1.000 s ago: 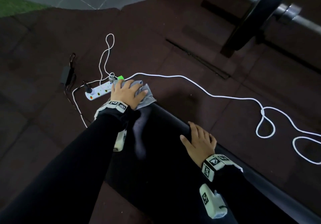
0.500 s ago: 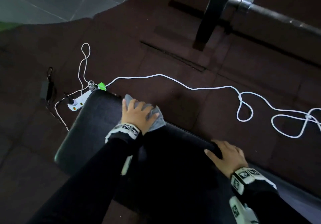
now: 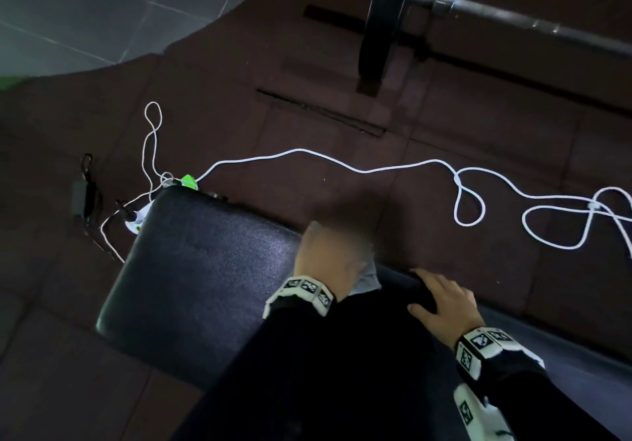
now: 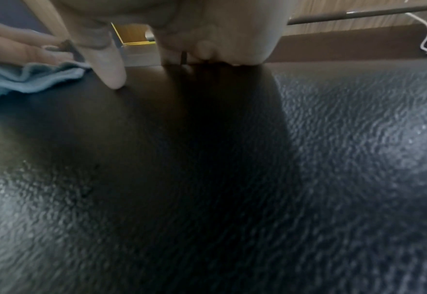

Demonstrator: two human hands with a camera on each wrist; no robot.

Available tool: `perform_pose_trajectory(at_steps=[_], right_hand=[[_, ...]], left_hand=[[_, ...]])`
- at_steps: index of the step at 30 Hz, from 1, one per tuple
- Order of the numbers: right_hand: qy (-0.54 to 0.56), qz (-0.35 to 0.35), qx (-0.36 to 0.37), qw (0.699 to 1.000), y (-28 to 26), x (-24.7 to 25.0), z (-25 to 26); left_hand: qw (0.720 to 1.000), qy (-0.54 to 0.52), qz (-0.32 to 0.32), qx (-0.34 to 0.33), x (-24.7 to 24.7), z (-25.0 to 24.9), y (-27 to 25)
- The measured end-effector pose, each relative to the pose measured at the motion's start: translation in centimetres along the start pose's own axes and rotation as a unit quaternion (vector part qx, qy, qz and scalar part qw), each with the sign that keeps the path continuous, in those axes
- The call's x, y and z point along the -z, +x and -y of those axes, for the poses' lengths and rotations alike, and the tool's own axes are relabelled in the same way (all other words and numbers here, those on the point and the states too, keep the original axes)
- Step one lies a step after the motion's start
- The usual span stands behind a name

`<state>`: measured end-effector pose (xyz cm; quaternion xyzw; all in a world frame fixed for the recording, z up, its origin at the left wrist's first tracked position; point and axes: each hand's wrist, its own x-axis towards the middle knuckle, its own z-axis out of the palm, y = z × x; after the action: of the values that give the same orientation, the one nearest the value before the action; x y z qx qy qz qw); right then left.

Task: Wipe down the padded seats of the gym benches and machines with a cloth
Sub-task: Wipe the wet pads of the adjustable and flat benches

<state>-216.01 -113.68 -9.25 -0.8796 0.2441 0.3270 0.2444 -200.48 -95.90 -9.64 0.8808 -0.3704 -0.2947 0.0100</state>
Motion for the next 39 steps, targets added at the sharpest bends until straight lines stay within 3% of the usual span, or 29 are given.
perform_pose_trajectory(at_steps=[5, 9, 14, 17, 21, 27, 31, 34, 39], right_hand=[[-0.004, 0.013, 0.012, 1.0, 0.0, 0.1, -0.1], [-0.026, 0.011, 0.012, 1.0, 0.2, -0.1, -0.2], [-0.04, 0.025, 0.004, 0.999, 0.5, -0.2, -0.3], [-0.028, 0.024, 0.006, 0.999, 0.5, -0.1, -0.4], [-0.042, 0.04, 0.015, 0.998, 0.5, 0.3, -0.5], [-0.02, 0.04, 0.006, 0.999, 0.0, 0.7, 0.0], [-0.023, 0.033, -0.015, 0.999, 0.1, 0.6, 0.6], [-0.014, 0.037, -0.017, 0.999, -0.1, 0.5, 0.8], [-0.007, 0.041, 0.005, 0.999, -1.6, 0.7, 0.6]], left_hand=[[0.998, 0.036, 0.008, 0.053, 1.0, 3.7, 0.0], [0.995, 0.01, 0.006, 0.097, 0.8, 0.7, 0.5], [1.0, -0.011, 0.009, 0.014, -1.2, -6.8, 0.8], [0.998, -0.046, 0.032, 0.017, -1.3, -9.1, 0.7], [0.999, -0.041, 0.015, 0.024, -1.1, -7.7, 0.8], [0.992, -0.053, 0.004, 0.111, -0.4, -2.9, -0.7], [0.976, -0.11, -0.024, 0.189, -1.2, -3.2, -2.3], [0.965, -0.136, -0.011, 0.223, -0.9, -4.6, -2.4], [0.964, -0.141, 0.041, 0.221, 0.2, -3.8, -3.5]])
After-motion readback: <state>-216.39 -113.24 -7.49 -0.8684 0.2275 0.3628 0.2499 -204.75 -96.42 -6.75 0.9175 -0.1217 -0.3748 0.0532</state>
